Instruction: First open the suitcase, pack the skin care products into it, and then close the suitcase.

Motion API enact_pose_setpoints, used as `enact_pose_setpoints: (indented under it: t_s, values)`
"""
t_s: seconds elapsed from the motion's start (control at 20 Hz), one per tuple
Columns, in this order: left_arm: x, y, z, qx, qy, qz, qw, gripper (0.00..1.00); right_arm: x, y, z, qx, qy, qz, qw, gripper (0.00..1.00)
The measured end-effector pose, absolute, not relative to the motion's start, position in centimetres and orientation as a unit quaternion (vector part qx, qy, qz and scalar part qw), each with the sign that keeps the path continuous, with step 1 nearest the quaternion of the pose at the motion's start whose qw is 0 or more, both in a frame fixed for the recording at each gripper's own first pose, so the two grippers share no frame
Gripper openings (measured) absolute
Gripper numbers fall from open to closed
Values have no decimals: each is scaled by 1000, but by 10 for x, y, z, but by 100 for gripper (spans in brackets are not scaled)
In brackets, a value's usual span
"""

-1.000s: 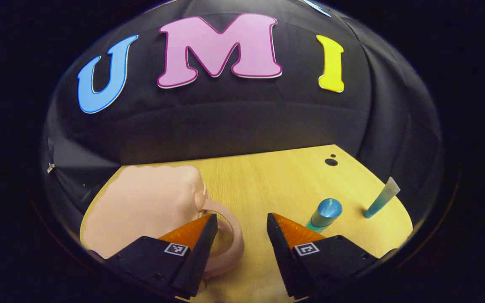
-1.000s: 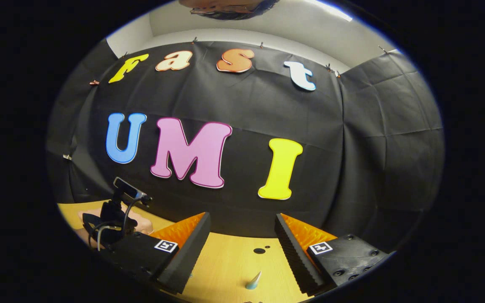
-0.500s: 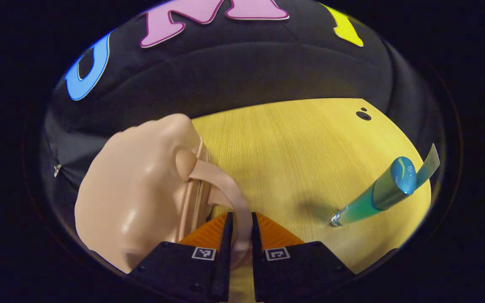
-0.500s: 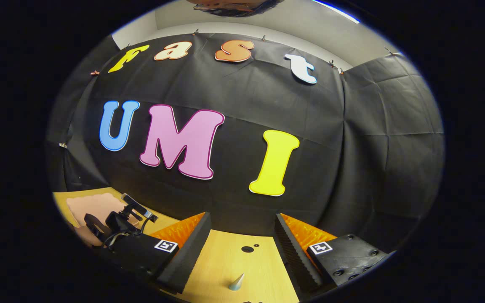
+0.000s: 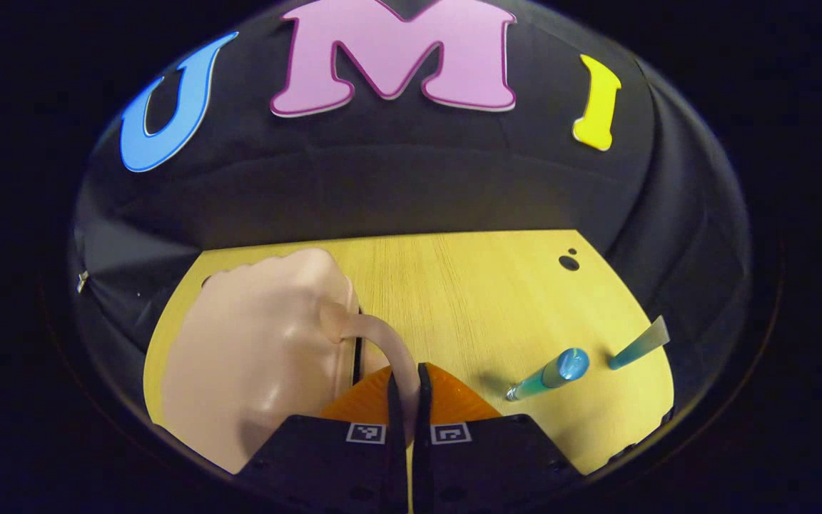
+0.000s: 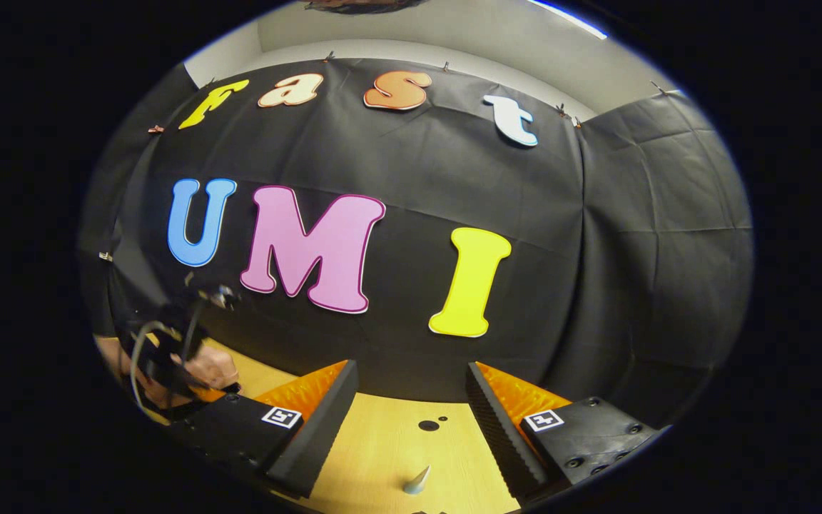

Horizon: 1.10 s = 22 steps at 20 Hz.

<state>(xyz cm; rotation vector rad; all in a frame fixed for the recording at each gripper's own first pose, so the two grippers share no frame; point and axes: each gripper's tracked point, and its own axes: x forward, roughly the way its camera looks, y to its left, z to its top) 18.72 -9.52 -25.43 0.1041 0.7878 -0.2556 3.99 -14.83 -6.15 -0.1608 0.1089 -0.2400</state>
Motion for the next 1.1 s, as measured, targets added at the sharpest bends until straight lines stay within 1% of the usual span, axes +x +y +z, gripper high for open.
enact_pose_setpoints:
  t_s: [0.05, 0.1, 0.15, 0.2, 0.25, 0.3, 0.4, 0.5, 0.6, 0.7, 0.8, 0.9, 1.0, 1.05, 1.1]
  values:
    - [197, -65, -213, 73, 364, -129, 920, 8, 40, -140, -58, -83, 50, -122, 988, 96]
    - [205, -38, -189, 85, 353, -127, 923, 7, 41, -133, -55, -81, 48, -122, 988, 96]
    - [216, 7, -156, 89, 340, -114, 929, 8, 41, -120, -55, -69, 51, -123, 989, 97]
    - [228, 64, -137, 95, 330, -92, 935, 8, 42, -109, -55, -64, 58, -122, 989, 96]
    - [242, 131, -126, 126, 320, -74, 936, 8, 43, -94, -55, -63, 63, -113, 990, 96]
    - [251, 169, -127, 141, 309, -61, 939, 8, 43, -84, -52, -63, 63, -108, 990, 97]
    - [265, 240, -138, 121, 299, -31, 946, 8, 43, -66, -55, -69, 74, -99, 990, 96]
    - [283, 312, -172, 55, 280, -4, 959, 8, 42, -44, -60, -98, 95, -91, 986, 96]
    - [289, 368, -213, 19, 282, 6, 959, 7, 43, -21, -62, -103, 104, -79, 986, 96]
    - [297, 393, -254, -20, 297, 6, 955, 8, 45, -5, -71, -89, 117, -70, 987, 96]
    - [299, 409, -301, -72, 329, 32, 941, 8, 44, -2, -81, -94, 131, -73, 984, 96]
    - [298, 419, -342, -101, 356, 46, 928, 8, 45, 0, -86, -106, 135, -74, 982, 96]
    - [299, 414, -358, -99, 373, 53, 921, 8, 44, -2, -89, -113, 135, -77, 981, 96]
    - [299, 415, -365, -92, 380, 65, 918, 8, 43, -3, -91, -115, 135, -79, 981, 96]
    - [298, 420, -369, -79, 391, 91, 913, 12, 43, -6, -94, -115, 135, -82, 981, 96]
